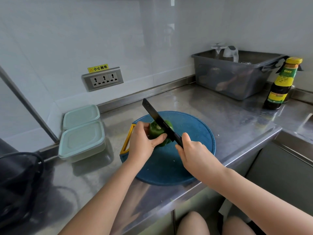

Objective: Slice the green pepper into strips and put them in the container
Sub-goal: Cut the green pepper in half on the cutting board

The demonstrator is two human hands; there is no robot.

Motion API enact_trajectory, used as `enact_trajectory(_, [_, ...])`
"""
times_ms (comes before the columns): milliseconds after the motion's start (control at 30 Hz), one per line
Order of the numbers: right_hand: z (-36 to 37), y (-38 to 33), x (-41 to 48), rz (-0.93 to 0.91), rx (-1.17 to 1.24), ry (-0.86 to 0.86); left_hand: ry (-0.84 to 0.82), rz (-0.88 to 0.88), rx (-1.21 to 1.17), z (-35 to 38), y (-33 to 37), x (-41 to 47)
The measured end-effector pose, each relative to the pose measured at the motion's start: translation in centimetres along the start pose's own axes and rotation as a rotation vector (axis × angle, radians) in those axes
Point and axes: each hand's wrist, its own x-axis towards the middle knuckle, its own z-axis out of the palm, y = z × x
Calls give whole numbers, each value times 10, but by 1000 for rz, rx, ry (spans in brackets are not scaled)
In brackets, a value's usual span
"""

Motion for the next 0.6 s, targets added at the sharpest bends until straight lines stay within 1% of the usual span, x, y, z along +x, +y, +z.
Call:
enact_trajectory(167, [-19, -1, 4, 32, 77, -60, 20, 62, 90, 2, 3, -4])
enact_trajectory(267, [-30, 0, 8, 24, 65, -105, 33, 87, 118, 3, 4, -6])
enact_trajectory(400, [-22, -5, 3, -14, -14, -60, 31, 75, 137, 2, 6, -6])
enact_trajectory(600, [-7, 0, 8, -24, -27, -14, 47, 66, 144, 2, 4, -4])
